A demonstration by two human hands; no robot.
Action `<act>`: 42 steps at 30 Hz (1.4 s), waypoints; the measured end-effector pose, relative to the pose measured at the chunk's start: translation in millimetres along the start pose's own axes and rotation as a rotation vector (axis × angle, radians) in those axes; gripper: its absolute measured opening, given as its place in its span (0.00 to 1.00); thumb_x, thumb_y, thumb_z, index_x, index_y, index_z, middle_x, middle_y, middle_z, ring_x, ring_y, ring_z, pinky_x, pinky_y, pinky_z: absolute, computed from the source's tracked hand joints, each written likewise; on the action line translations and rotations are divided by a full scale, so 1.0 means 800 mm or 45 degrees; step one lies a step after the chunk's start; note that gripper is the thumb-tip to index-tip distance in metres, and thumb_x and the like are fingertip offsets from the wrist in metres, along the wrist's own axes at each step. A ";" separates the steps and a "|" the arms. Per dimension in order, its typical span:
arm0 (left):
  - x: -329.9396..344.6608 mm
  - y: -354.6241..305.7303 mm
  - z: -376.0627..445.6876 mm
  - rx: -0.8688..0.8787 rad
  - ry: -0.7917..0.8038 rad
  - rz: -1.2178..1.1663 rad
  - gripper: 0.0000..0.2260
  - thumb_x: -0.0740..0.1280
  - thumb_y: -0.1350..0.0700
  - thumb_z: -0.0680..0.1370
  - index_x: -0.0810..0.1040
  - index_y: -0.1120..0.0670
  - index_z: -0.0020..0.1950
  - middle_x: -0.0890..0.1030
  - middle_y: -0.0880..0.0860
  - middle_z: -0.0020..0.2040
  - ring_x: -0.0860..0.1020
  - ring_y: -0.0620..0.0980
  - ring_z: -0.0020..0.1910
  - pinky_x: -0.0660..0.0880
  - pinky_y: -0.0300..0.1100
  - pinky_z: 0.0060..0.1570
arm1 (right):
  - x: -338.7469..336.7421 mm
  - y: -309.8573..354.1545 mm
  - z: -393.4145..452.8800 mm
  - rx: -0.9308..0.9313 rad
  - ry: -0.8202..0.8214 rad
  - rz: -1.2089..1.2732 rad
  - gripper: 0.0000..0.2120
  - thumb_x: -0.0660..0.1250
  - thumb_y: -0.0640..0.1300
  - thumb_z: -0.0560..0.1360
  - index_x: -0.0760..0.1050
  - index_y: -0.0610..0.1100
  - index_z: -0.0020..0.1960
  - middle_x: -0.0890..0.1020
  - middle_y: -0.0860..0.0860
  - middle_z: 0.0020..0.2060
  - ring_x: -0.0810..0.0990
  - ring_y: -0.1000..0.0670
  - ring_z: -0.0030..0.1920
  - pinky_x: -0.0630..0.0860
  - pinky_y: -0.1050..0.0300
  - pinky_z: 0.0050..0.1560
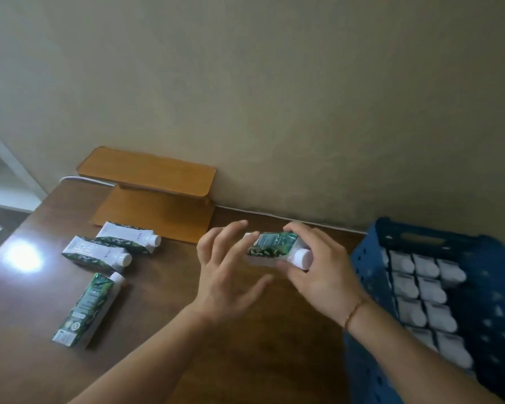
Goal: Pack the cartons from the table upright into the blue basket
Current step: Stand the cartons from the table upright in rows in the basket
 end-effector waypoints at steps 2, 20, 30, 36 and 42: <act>0.012 -0.035 0.016 -0.031 -0.047 -0.195 0.20 0.67 0.49 0.75 0.73 0.54 0.65 0.73 0.55 0.67 0.68 0.58 0.66 0.62 0.49 0.67 | -0.069 -0.027 -0.026 0.013 -0.235 0.078 0.24 0.75 0.43 0.69 0.72 0.54 0.61 0.74 0.55 0.58 0.72 0.63 0.57 0.74 0.70 0.54; 0.240 -0.176 -0.019 -1.047 0.564 -0.612 0.20 0.60 0.63 0.82 0.66 0.44 0.70 0.63 0.43 0.68 0.65 0.45 0.69 0.64 0.43 0.70 | -0.220 -0.323 -0.128 0.346 0.121 -0.874 0.29 0.67 0.39 0.74 0.63 0.52 0.72 0.68 0.51 0.64 0.78 0.45 0.49 0.77 0.50 0.45; 0.238 -0.174 -0.020 -1.058 0.596 -0.568 0.25 0.57 0.69 0.80 0.67 0.44 0.70 0.63 0.43 0.68 0.67 0.46 0.68 0.68 0.46 0.71 | -0.129 -0.402 -0.094 0.530 0.068 -0.619 0.26 0.58 0.36 0.77 0.60 0.49 0.73 0.57 0.41 0.70 0.77 0.34 0.51 0.76 0.42 0.53; 0.237 -0.172 -0.017 -0.993 0.605 -0.612 0.21 0.61 0.63 0.82 0.67 0.43 0.71 0.64 0.43 0.69 0.71 0.38 0.60 0.71 0.26 0.54 | -0.140 -0.376 -0.099 0.554 0.212 -0.827 0.27 0.57 0.34 0.76 0.58 0.49 0.72 0.56 0.41 0.70 0.78 0.37 0.48 0.77 0.46 0.45; 0.189 -0.124 -0.043 -0.833 0.631 -0.630 0.18 0.61 0.40 0.80 0.70 0.37 0.70 0.67 0.37 0.70 0.67 0.40 0.70 0.72 0.49 0.67 | -0.167 -0.272 -0.075 0.509 0.140 -1.178 0.17 0.60 0.40 0.76 0.68 0.49 0.64 0.75 0.47 0.59 0.76 0.42 0.56 0.74 0.52 0.41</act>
Point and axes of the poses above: each hand's wrist, its own z-axis towards the middle knuckle, its own x-axis out of the palm, y = z × x, the point moved 9 cm from there along z, towards the middle knuckle
